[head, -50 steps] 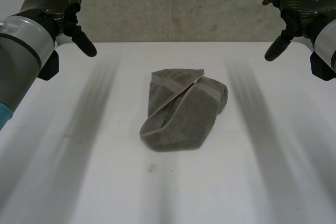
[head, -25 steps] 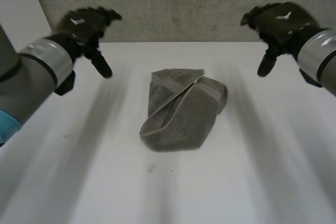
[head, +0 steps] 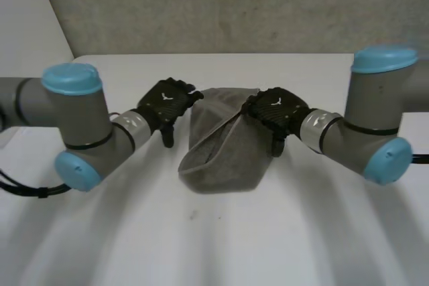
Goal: Fold the towel.
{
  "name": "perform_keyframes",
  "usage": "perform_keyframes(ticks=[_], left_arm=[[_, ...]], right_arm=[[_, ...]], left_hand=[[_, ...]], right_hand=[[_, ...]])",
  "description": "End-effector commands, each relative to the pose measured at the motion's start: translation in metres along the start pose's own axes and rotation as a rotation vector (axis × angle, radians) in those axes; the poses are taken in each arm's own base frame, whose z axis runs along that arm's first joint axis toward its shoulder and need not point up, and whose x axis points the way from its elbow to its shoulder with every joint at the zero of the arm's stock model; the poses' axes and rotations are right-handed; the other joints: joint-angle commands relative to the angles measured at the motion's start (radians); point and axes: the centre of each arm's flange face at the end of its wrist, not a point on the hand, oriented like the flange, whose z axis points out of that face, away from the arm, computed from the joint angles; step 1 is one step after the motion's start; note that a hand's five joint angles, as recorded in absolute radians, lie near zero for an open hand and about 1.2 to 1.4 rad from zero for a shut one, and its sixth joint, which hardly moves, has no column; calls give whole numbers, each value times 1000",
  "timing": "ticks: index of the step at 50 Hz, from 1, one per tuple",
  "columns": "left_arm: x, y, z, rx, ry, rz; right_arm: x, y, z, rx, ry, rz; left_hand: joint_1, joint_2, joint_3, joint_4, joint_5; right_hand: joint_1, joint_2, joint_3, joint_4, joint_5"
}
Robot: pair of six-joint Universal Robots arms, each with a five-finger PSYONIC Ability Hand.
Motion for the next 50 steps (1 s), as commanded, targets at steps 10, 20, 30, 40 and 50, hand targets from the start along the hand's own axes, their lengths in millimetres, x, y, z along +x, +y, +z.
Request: perform_keyframes(ticks=[10,20,30,40,50], left_arm=[[31,-11,34,101,69,43],[47,-23,30,174,204,57],[75,-34,23,238,343,68],[133,-42,10,254,474,78],[152,-38,9,245,502,81]], right_arm=[[10,-1,7,-18,151,-32],[34,17,-63,-122,204,-17],[23,60,-108,-223,95,-146],[13,79,-120,-213,6,-130],[16,80,-122,-209,12,-122]], left_hand=[[29,28,28,29,11],[41,39,40,40,23],[38,36,37,38,20],[44,42,43,43,26],[173,171,171,172,155]], right_hand=[[1122,1125,1128,1122,1126],[1122,1125,1128,1122,1126],[1122,1125,1128,1122,1126],[1122,1125,1128,1122,1126],[1122,1125,1128,1122,1126]])
